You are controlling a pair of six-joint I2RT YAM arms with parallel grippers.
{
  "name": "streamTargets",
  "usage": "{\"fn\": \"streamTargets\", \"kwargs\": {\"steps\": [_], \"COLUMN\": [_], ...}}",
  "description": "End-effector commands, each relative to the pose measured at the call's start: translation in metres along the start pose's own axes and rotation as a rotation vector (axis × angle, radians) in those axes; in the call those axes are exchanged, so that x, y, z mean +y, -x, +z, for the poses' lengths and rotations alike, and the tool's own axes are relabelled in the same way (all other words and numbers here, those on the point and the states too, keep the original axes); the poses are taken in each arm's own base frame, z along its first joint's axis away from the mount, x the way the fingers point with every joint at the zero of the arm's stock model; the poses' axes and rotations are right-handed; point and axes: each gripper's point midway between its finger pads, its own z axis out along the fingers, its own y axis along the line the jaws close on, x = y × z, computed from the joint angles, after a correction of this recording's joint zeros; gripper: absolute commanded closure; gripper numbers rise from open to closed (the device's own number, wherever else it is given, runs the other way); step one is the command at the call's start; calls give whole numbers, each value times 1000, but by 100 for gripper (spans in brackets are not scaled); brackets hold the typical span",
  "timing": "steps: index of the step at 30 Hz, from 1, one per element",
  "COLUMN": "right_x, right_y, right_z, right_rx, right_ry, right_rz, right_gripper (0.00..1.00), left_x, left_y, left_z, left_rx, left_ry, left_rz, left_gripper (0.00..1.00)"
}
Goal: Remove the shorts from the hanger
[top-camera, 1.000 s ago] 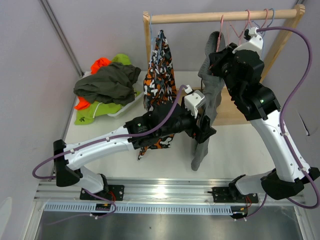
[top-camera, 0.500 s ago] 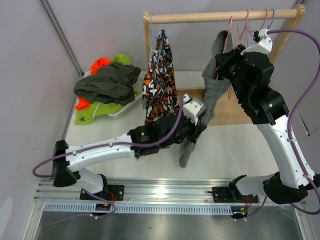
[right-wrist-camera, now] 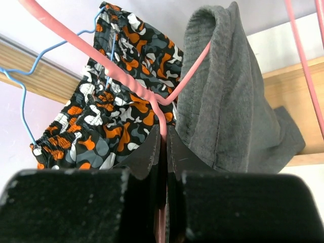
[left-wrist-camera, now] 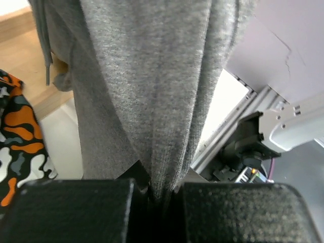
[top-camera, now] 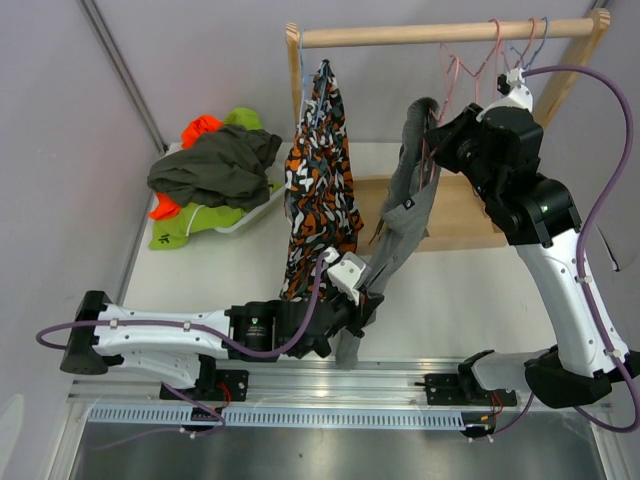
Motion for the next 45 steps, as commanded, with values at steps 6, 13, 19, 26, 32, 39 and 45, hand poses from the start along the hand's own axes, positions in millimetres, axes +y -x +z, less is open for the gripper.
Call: {"fn": "streamTargets", "kwargs": {"steps": [6,13,19,26,32,39,45], "right_x": [10,3,-4,-7,-6,-11,-11], "right_y": [87,86,80,79,86,94,98], "right_z": [-16,7,1,10,16,31,41], "right_rx": [-294,-272,-269,-239,-253,-285,-289], "right_ry": [29,-18,-20,-15,-22,-48,-60], "right_rz": [79,63,64,75,73,68,71], "right_gripper": [100,100,100,100,100,100,100], "left_x": [-39,-83,-70,-53,-67,-101,-105], "left_y": [-23,-56,-76,-106,-109,-124,-115], "left_z": [0,1,1,-14,-26,-38,-44], "left_rx": [89,155,197,252,247,279,272], "left_ry": [-63,-80,-28,26,39,48,73], "left_rz": [159,246,292,303,434,525,536], "left_gripper": [100,100,100,100,100,100,100]}}
